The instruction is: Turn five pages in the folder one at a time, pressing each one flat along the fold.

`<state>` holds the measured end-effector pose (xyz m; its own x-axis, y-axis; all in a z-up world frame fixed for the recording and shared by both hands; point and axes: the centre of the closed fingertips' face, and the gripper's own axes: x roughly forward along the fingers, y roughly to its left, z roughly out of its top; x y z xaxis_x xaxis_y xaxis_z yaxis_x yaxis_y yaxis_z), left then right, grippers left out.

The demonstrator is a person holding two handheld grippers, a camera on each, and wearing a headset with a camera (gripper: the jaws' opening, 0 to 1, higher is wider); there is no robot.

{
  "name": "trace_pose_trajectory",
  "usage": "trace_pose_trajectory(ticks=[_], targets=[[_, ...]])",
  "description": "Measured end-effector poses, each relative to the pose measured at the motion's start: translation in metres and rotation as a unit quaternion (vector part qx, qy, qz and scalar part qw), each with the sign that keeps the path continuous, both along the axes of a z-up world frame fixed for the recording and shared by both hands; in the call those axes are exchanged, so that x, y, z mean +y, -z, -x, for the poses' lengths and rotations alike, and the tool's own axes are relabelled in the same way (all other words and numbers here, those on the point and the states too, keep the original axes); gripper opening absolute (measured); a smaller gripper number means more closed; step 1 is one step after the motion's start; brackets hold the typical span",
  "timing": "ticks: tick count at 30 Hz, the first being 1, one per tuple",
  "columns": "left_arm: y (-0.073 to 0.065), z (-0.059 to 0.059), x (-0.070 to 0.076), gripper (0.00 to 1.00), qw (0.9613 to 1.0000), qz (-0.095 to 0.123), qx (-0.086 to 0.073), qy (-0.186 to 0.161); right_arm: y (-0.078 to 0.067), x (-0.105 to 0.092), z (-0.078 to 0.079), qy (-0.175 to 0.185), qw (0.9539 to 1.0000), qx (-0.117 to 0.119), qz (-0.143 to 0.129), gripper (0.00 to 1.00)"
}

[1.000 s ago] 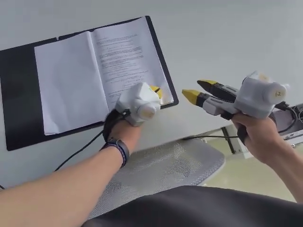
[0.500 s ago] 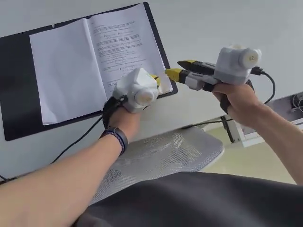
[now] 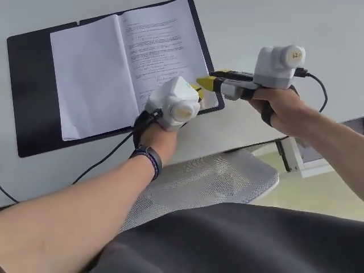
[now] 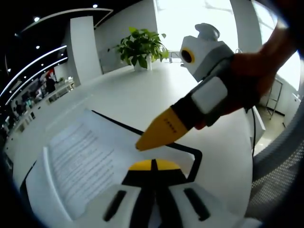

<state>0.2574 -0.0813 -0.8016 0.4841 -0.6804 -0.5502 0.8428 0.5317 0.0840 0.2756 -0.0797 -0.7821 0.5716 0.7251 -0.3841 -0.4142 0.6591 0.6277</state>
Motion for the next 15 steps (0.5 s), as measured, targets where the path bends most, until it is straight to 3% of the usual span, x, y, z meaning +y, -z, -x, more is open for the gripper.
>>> trace_pose_trajectory(ticks=[6,10,12,15], targets=[[-0.001,0.0,0.0,0.0,1.0,0.001,0.002,0.002,0.003,0.004,-0.005,0.0,0.9996,0.018,-0.02,0.21],[-0.001,0.0,-0.001,0.0,1.0,0.0,0.003,0.007,0.009,0.004,-0.011,0.014,0.9992,0.035,-0.017,0.11],[-0.002,0.0,-0.001,0.0,0.9999,0.001,0.006,0.009,0.016,0.0,-0.012,0.024,0.9988,0.043,0.002,0.0],[-0.005,0.0,0.0,0.0,0.9998,0.005,0.018,0.01,0.015,0.001,-0.012,0.031,0.998,0.054,-0.012,0.0]])
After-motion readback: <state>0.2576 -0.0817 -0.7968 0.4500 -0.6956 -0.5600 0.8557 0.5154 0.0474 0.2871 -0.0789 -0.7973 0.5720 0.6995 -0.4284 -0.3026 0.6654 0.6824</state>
